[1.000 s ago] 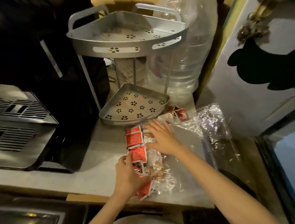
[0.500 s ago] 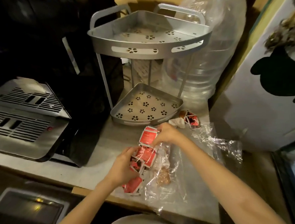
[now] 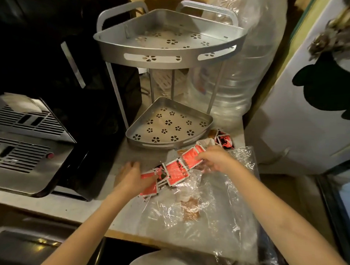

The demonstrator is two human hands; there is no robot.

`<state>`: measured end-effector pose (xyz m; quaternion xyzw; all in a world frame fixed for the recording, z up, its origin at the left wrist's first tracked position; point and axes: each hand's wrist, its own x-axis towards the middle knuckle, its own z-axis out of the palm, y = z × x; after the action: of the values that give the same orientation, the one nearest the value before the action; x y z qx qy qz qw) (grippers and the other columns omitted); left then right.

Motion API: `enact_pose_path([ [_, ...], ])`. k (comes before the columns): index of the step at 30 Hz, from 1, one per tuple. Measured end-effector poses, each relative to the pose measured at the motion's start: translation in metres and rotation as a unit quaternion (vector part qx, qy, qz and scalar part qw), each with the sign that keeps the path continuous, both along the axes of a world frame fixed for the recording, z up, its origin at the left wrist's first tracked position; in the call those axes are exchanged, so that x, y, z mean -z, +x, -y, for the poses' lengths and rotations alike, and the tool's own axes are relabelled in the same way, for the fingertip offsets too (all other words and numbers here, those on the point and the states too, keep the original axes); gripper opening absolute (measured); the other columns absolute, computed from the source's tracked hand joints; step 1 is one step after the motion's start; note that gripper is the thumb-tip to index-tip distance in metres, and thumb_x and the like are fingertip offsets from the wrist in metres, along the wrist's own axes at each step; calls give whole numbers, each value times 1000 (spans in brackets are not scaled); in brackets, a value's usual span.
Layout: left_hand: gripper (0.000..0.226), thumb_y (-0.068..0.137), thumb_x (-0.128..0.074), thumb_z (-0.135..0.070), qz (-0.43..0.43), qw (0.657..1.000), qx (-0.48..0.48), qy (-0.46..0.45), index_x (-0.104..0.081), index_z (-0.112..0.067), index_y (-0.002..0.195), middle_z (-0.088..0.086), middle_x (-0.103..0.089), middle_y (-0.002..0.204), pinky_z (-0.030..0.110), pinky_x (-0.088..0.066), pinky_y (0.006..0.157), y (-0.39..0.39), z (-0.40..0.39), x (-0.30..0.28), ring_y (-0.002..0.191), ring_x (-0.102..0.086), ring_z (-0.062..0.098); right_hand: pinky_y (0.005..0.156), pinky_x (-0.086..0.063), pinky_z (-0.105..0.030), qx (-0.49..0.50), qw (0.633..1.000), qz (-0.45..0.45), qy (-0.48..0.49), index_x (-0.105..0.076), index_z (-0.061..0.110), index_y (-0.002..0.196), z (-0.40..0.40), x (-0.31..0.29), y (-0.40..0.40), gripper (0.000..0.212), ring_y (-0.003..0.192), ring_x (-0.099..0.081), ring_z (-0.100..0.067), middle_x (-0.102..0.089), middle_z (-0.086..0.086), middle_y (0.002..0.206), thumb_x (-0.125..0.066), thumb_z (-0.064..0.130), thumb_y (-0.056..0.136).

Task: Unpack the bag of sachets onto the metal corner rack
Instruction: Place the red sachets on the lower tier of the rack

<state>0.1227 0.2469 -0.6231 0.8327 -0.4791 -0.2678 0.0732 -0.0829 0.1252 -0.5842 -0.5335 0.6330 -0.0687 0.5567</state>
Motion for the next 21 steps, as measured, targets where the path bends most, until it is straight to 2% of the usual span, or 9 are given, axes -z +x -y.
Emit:
enact_pose_path([
  [2, 96, 68, -52, -72, 37, 997, -28, 58, -31, -10, 137, 13, -26, 147, 43, -31, 107, 5, -6, 2, 134, -28, 31, 53, -48, -24, 25, 999, 16, 12, -55, 6, 107, 1, 4, 0, 32, 62, -59, -13, -63, -4, 80, -68, 8, 77],
  [5, 95, 61, -69, -63, -19, 996, -48, 74, -38, -7, 131, 12, -45, 134, 38, -42, 96, 10, -8, 2, 120, -46, 28, 60, -53, -26, 43, 998, 48, 24, -59, 6, 94, -2, 5, 0, 15, 59, -62, -14, -64, -5, 82, -64, 8, 80],
  [7, 77, 61, -78, -46, -42, 994, -55, 86, -43, -10, 120, 8, -55, 117, 31, -46, 85, 8, -7, -1, 104, -53, 23, 63, -57, -29, 30, 997, 63, 24, -59, 11, 92, -5, 3, 1, 20, 62, -64, -16, -65, -4, 84, -71, 15, 76],
  [11, 33, 66, -79, -26, -68, 993, -75, 68, -51, -16, 82, 2, -55, 89, 24, -42, 69, 4, -5, -6, 78, -50, 14, 40, -47, -16, -25, 998, 54, -6, -60, 9, 91, -13, -3, 5, 27, 61, -57, -6, -60, 4, 73, -77, 11, 70],
  [12, 31, 67, -78, -24, -83, 991, -80, 64, -48, -18, 74, 1, -55, 85, 22, -41, 66, 4, -6, -6, 74, -49, 12, 42, -46, -17, -30, 998, 49, -6, -62, 5, 98, -14, -2, 8, 33, 64, -57, -6, -63, 3, 77, -77, 8, 69],
  [14, 30, 67, -77, -23, -108, 989, -80, 58, -49, -20, 74, 0, -56, 85, 22, -42, 67, 7, -7, -3, 77, -50, 12, 62, -53, -24, -22, 999, 40, -3, -62, 4, 106, -11, 3, 11, 46, 79, -64, -13, -70, -5, 92, -80, 5, 63],
  [16, 29, 67, -77, -19, -151, 984, -81, 43, -53, -18, 83, 2, -59, 91, 26, -45, 71, 13, -8, -3, 83, -54, 15, 88, -53, -39, -3, 999, 45, 4, -61, 5, 106, -8, 9, 13, 57, 98, -67, -25, -71, -12, 101, -84, 6, 55],
  [18, 31, 67, -77, -13, -246, 963, -114, 17, -54, -18, 87, 3, -61, 90, 29, -49, 74, 19, -9, -9, 87, -58, 20, 95, -49, -48, 13, 997, 73, 27, -61, 6, 106, -3, 13, 10, 63, 101, -66, -29, -72, -12, 100, -86, 6, 48],
  [21, 36, 68, -75, -5, -444, 875, -195, 2, -54, -14, 96, 9, -68, 88, 31, -52, 66, 25, -7, -20, 79, -65, 22, 90, -51, -50, 40, 988, 127, 81, -62, 5, 101, -2, 4, 7, 53, 101, -64, -29, -69, -12, 102, -84, 4, 53],
])
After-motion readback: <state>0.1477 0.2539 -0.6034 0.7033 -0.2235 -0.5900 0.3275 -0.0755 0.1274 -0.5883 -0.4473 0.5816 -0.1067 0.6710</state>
